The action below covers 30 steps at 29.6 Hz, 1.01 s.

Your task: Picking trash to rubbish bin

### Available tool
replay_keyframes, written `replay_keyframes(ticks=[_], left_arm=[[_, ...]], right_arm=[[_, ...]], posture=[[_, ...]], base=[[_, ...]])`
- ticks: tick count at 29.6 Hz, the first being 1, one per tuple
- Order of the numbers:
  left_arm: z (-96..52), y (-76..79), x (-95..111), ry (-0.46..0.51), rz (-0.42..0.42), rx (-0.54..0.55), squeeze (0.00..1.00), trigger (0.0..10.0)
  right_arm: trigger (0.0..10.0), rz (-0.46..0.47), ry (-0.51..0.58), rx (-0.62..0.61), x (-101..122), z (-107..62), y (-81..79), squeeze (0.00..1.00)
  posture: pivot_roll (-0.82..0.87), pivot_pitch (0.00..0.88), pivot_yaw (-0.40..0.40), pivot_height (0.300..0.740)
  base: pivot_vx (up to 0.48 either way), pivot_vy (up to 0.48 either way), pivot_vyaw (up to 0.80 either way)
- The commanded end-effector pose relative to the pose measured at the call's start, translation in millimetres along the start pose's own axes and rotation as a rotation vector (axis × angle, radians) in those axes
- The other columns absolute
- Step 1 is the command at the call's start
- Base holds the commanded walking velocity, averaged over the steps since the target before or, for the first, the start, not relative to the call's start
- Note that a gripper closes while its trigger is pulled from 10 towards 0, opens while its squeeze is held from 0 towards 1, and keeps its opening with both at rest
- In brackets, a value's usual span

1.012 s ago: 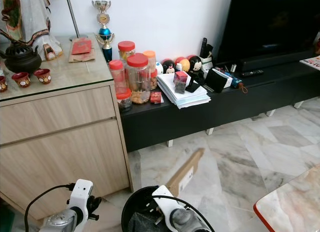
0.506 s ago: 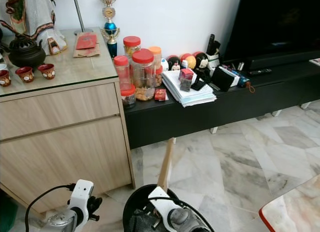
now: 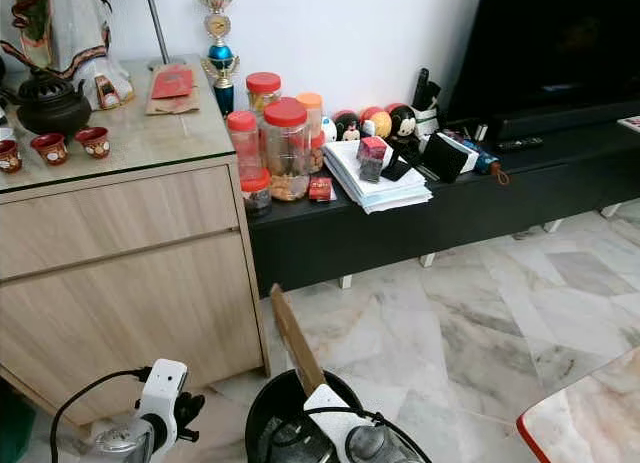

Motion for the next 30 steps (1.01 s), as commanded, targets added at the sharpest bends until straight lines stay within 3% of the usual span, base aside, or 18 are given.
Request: replay_keyframes(ticks=[1,9,30], left_arm=[[-0.1,0.7,-1.5,-0.011,0.001,-0.008,0.0,10.0],[-0.1,1.2,-2.1,-0.012,-0.003,-0.009,0.0,10.0],[-0.2,0.8,-2.0,-0.011,-0.013,-0.007,0.0,10.0]], right_arm=[[10.0,-0.012,-0.001,-0.017,0.4,-0.1,1.9,0.0],[10.0,-0.01,0.0,-0.072,1.7,-1.2,11.7,0.0],[10.0,-0.005,0.0,-0.112,0.8,-2.5,19.3,0.0]], posture=[[0.07,0.0,-0.03,0.74],[0.08,0.0,-0.03,0.74],[0.07,0.0,-0.028,0.74]], base=[[0.0,0.0,0.0],[0.0,0.0,0.0],[0.0,0.0,0.0]])
Point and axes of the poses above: a point about 5 cm out from each wrist's last joint towards the gripper, its own z axis pointing out of the wrist towards the gripper, its own x axis along the axis of the wrist's last joint, y = z × x, the point moved 4 cm from there along z, pointing out of the wrist towards the gripper, and after that the axes turned 4 degrees about z, right-handed, at the moved point
